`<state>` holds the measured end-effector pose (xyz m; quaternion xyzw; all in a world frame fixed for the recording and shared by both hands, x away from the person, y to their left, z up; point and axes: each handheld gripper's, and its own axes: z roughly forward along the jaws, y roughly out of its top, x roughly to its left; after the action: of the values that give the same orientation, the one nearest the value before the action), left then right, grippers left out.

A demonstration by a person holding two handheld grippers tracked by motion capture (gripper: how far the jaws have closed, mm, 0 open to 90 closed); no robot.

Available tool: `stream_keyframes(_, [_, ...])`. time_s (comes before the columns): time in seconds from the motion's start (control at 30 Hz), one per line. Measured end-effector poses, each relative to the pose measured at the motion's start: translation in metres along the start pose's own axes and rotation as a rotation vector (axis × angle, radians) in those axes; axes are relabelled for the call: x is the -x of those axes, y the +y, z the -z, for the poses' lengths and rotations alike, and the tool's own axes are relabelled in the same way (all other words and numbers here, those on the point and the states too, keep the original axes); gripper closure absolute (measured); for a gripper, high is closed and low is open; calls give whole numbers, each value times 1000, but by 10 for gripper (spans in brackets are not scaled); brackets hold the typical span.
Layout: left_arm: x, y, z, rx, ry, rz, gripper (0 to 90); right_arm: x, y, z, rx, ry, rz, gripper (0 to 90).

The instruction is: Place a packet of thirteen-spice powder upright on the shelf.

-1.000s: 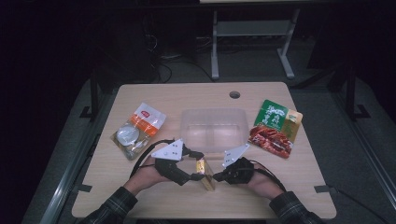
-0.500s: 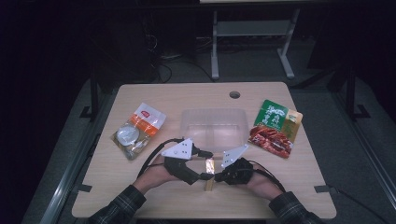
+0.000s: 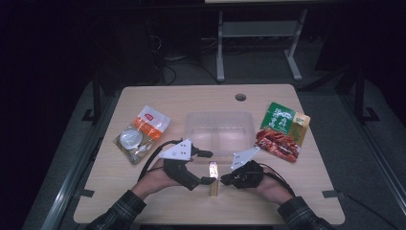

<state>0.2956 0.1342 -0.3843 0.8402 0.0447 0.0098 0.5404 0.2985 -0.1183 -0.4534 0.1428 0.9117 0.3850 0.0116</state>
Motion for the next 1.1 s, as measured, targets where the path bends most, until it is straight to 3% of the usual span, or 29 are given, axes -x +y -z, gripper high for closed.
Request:
stream_keyframes(0.03, [0, 0, 4, -2, 6, 2, 180, -1, 0, 2, 3, 0, -23, 788])
stream_keyframes(0.23, [1, -6, 25, -35, 56, 20, 161, 3, -6, 11, 18, 1, -41, 619])
stream_keyframes(0.43, [4, -27, 36, -101, 108, 40, 161, 4, -11, 21, 34, 20, -40, 477])
stream_keyframes(0.57, [7, -43, 38, -165, 140, 66, 158, 4, -8, 31, 37, 9, -22, 367])
stream_keyframes(0.73, [8, -59, 41, -228, 173, 93, 156, 5, -2, 48, 86, 24, -40, 310])
stream_keyframes(0.8, [7, -63, 43, -249, 187, 112, 155, 4, 2, 56, 126, 55, -56, 285])
stream_keyframes(0.93, [6, -74, 44, -289, 199, 167, 149, 0, 12, 66, 142, 57, -31, 251])
stream_keyframes(1.1, [11, -82, 45, -326, 200, 177, 149, -7, 31, 73, 165, 51, 14, 187])
